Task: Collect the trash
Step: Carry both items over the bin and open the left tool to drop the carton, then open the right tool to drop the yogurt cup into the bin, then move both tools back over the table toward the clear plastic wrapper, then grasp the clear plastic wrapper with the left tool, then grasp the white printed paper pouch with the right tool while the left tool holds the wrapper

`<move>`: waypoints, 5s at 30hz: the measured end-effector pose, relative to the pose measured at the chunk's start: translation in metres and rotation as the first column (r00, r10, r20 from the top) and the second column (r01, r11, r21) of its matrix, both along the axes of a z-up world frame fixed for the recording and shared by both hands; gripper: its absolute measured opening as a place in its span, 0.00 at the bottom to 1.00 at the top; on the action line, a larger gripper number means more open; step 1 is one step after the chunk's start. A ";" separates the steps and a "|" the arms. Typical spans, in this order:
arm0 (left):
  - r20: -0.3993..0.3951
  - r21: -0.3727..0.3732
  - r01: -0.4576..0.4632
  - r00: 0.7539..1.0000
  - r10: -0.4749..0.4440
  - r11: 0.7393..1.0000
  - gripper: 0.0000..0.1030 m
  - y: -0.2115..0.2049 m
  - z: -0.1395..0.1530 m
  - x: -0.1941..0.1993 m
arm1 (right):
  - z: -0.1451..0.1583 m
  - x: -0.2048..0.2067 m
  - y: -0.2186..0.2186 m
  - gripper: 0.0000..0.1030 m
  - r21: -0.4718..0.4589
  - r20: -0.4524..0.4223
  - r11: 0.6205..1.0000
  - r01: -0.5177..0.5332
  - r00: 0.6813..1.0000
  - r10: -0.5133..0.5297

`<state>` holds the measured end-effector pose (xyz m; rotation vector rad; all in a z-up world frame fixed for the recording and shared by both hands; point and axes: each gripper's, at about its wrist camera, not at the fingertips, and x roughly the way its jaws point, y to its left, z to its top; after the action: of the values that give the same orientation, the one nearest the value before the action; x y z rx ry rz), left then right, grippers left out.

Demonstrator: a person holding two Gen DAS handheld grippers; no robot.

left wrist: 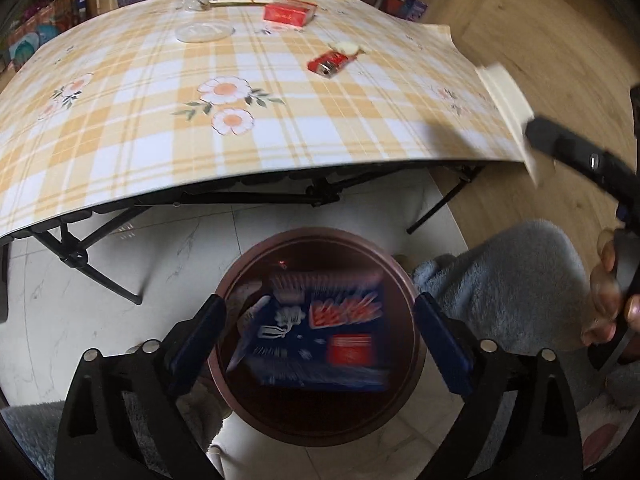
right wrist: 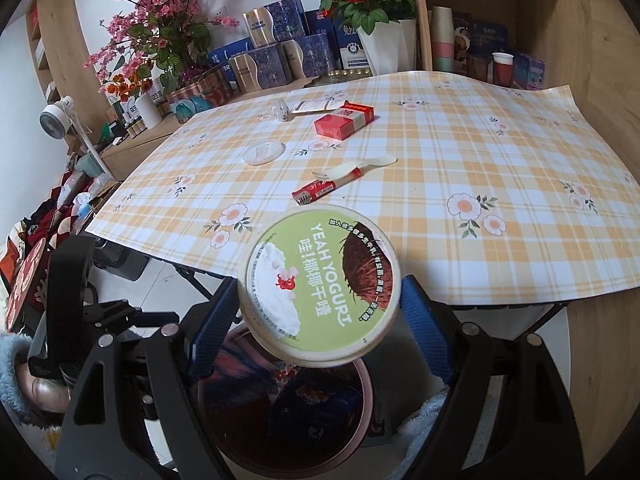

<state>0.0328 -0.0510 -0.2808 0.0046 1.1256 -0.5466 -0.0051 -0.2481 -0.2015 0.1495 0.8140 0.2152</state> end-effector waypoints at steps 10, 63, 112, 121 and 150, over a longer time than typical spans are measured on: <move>0.218 -0.066 -0.141 0.964 0.152 0.988 0.91 0.044 0.056 0.001 | -0.025 -0.001 0.013 0.79 0.026 -0.047 1.000 -0.017 0.999 0.019; 0.388 -0.154 -0.360 0.834 0.392 0.920 0.94 0.110 0.080 -0.018 | -0.044 0.002 0.030 0.94 -0.029 -0.055 1.000 0.002 0.998 -0.003; 0.056 -0.169 -0.384 0.916 0.397 0.908 0.63 0.029 0.059 0.372 | 0.004 0.240 -0.067 0.94 -0.025 -0.102 0.997 0.079 0.991 -0.081; -0.003 -0.196 -0.391 0.917 0.399 0.899 0.18 0.039 0.040 0.410 | 0.014 0.302 -0.042 0.94 -0.182 -0.119 0.975 -0.123 0.988 0.103; 0.112 -0.336 -0.298 0.929 0.352 0.893 0.17 0.158 0.091 0.288 | -0.053 0.489 0.122 0.93 -0.364 -0.392 0.617 -0.698 0.716 0.578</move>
<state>0.3210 0.1074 -0.1898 -0.4033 0.8380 -0.4078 0.4843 -0.1256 -0.2546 -0.6426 1.1209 0.6802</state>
